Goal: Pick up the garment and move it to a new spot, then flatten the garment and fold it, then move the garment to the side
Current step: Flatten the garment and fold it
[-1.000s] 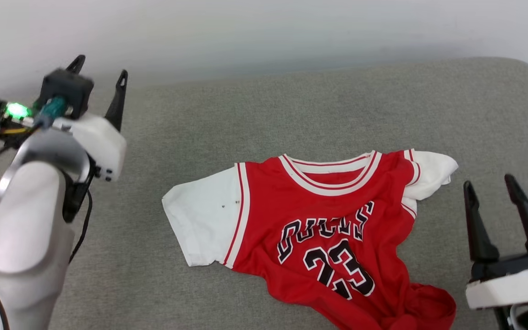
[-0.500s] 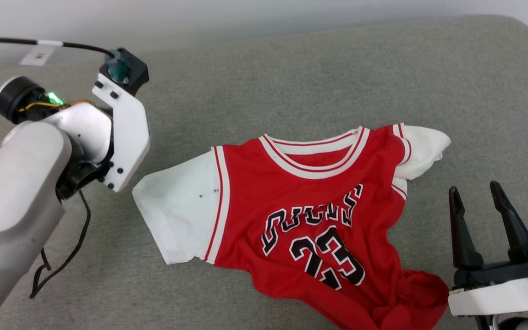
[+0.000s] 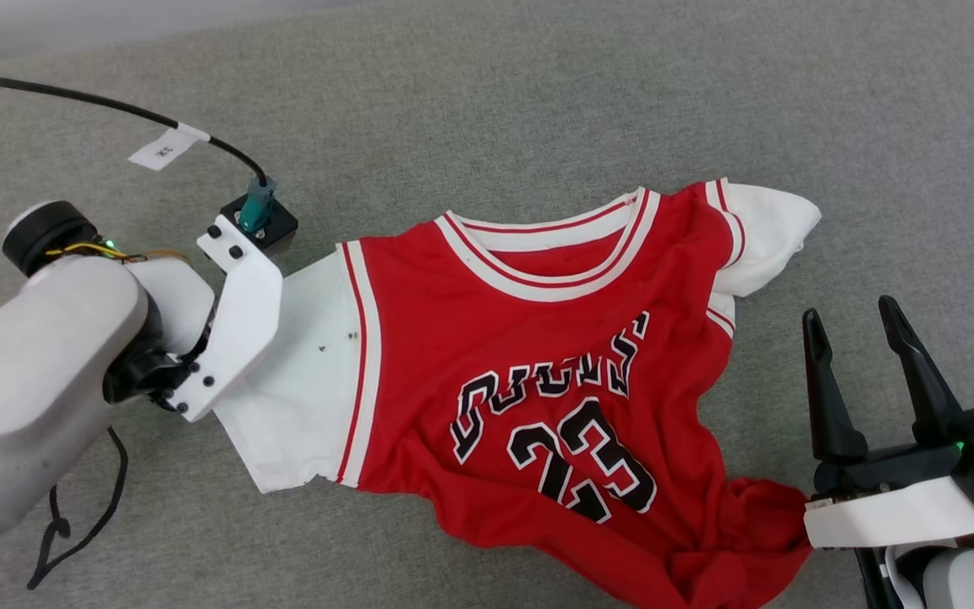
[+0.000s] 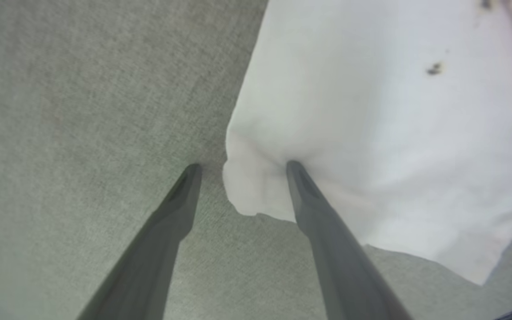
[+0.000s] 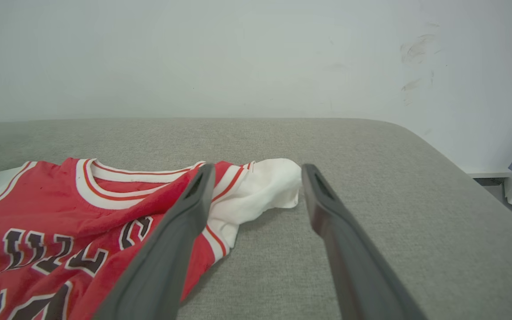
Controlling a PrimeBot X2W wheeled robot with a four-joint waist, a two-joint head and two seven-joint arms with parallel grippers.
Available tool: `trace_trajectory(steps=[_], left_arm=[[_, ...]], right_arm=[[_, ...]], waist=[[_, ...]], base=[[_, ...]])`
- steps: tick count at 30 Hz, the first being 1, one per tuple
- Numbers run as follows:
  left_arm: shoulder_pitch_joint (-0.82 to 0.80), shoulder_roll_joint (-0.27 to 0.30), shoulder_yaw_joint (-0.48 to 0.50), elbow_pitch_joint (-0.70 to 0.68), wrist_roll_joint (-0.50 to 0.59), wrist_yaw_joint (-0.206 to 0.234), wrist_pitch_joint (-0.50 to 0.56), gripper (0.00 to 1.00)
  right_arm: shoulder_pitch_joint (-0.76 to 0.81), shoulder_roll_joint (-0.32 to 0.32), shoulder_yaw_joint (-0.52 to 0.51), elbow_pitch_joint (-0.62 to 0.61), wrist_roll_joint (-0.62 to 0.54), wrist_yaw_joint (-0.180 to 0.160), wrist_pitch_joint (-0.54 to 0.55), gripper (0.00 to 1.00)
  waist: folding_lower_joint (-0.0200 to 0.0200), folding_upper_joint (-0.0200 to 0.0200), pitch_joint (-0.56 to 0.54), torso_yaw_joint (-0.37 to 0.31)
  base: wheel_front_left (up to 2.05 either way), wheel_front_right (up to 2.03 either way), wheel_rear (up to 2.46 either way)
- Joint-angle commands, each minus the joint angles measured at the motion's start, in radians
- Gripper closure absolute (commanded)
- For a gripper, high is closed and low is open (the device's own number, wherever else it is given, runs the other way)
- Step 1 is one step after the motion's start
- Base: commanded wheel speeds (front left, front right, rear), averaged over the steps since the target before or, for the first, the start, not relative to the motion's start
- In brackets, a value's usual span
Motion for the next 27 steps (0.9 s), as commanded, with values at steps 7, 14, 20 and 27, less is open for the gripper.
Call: trace_trajectory(steps=[7,14,20,27], left_arm=[[-0.020,0.002,-0.069,0.043,-0.046,0.001,-0.072,1.00],[-0.022,0.038,-0.048,0.095,-0.066,0.000,-0.179,1.00],[0.034,0.100,-0.041,0.148,-0.082,0.019,-0.221,1.00],[0.131,0.113,-0.020,0.205,-0.123,0.081,-0.318,0.00]], right_arm=[[-0.003,-0.001,-0.008,-0.001,-0.014,-0.001,-0.004,0.00],[0.022,-0.007,-0.027,0.011,-0.017,-0.001,-0.004,0.00],[0.032,-0.011,-0.025,0.021,-0.021,-0.001,-0.004,0.00],[0.033,-0.020,-0.031,0.032,-0.018,-0.001,-0.005,0.00]], waist=[[0.0000,0.0000,-0.013,0.024],[0.0000,0.0000,-0.074,0.082],[0.0000,0.0000,-0.091,0.106],[0.0000,0.0000,-0.093,0.107]], base=[[0.00,0.00,0.00],[0.00,0.00,0.00],[0.00,0.00,0.00],[0.00,0.00,0.00]])
